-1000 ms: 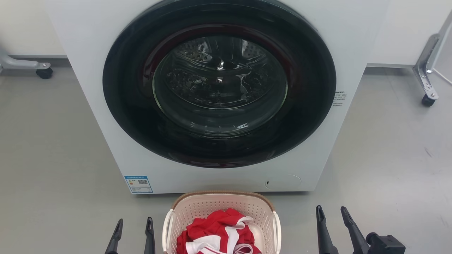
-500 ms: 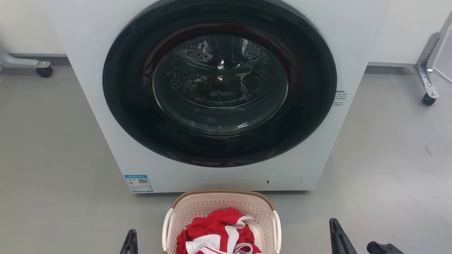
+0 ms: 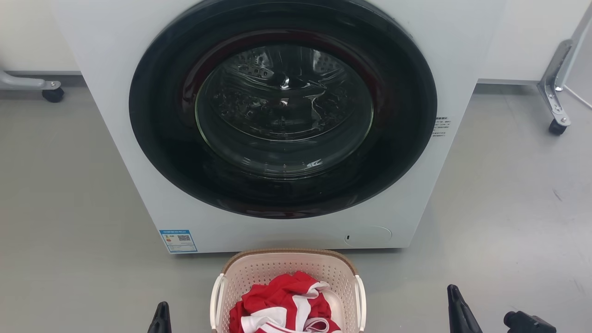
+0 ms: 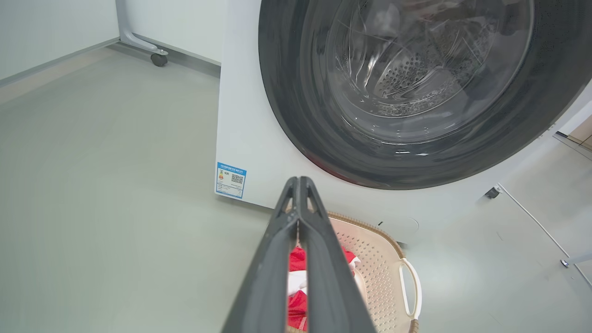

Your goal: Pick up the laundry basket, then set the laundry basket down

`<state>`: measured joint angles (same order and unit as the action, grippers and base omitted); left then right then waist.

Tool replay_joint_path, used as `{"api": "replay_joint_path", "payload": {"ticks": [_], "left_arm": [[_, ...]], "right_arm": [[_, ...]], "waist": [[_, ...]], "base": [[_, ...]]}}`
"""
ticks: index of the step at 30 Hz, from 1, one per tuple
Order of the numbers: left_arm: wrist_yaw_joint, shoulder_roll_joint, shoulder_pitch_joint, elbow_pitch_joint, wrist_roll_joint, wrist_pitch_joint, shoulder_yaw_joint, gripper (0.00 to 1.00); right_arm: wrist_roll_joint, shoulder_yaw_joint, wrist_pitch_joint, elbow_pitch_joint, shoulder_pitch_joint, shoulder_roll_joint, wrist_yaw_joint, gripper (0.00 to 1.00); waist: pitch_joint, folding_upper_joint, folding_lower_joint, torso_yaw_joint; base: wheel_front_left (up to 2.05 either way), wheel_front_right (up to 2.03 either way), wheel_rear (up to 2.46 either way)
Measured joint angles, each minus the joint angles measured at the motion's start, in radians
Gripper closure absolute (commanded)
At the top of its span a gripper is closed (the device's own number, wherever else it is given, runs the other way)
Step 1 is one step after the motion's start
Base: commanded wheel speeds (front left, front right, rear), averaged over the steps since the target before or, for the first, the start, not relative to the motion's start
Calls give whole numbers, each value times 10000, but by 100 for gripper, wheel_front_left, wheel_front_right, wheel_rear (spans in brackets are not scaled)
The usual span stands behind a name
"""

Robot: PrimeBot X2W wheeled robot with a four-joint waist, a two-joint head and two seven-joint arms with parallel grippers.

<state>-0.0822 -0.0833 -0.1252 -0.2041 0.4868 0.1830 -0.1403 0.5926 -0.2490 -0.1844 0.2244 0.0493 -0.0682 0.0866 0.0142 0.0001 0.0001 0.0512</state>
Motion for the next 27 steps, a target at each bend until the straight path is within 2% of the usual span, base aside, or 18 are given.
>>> {"api": "replay_joint_path", "payload": {"ticks": [27], "left_arm": [[662,142,634,-291,3768,-1039,775,100]], "right_arm": [[3407,1302,1055,230,-433,84,-692,100]], "waist": [[-53,0,1,-172]], "base": [[0,0,0]]}}
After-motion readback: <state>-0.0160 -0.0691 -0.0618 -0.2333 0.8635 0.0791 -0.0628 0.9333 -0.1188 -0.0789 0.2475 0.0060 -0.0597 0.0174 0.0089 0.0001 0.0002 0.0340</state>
